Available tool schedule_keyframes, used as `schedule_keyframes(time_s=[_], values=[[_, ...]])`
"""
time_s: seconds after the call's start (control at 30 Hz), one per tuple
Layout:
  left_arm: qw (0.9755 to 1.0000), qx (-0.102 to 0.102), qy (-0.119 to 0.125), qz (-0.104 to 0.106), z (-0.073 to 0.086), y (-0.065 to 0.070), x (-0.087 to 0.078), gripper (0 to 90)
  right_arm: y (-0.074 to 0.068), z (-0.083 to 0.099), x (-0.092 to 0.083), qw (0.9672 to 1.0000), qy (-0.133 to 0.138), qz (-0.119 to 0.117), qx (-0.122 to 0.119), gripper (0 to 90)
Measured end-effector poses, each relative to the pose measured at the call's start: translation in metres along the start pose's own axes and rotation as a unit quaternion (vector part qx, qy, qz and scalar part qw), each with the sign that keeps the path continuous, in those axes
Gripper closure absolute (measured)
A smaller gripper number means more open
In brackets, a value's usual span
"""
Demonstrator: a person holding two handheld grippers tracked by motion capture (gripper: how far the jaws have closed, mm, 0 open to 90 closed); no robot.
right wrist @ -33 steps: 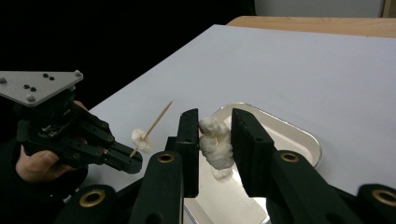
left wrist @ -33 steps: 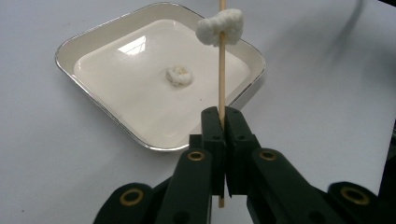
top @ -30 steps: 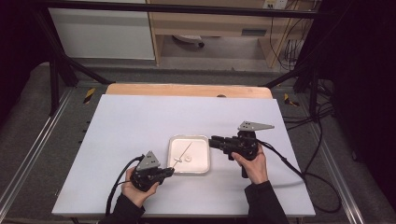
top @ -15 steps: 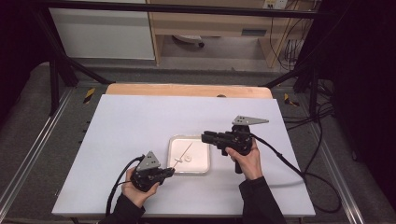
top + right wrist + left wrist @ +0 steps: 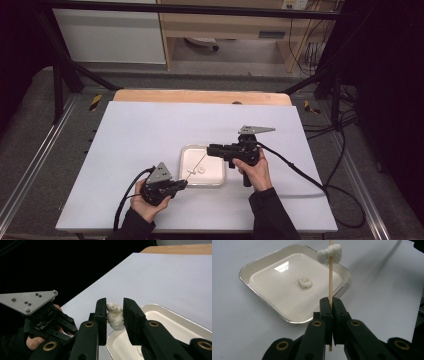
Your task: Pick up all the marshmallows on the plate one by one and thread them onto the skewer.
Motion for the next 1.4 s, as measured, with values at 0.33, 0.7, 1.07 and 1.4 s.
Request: schedule_keyframes(time_s=[0.33, 0.7, 1.07, 1.4], values=[[1.0000, 0.008, -0.005, 0.000, 0.001, 0.001, 0.001, 88.1, -0.001, 0.006, 0.006, 0.9998, -0.012, -0.015, 0.010, 75.0], [0.9999, 0.011, -0.008, 0.002, 0.004, 0.002, 0.003, 88.2, -0.005, 0.015, 0.011, 0.9995, -0.016, -0.022, 0.016, 77.7], [0.9999, 0.010, -0.003, 0.003, 0.004, 0.003, 0.003, 88.3, -0.010, 0.022, 0.015, 0.9993, -0.009, -0.027, 0.022, 78.5], [1.0000, 0.002, 0.003, -0.001, 0.001, 0.002, 0.004, 88.3, -0.014, 0.048, 0.032, 0.9972, -0.046, -0.046, 0.036, 78.0]])
Point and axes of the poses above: each handheld gripper's, and its own axes: x roughly forward along the jaws, z roughly out of its underside, y roughly to its right, the point moved 9 cm from there along x, roughly forward along the jaws, and after that the axes turned 3 degrees about y, right-handed, at the moved point
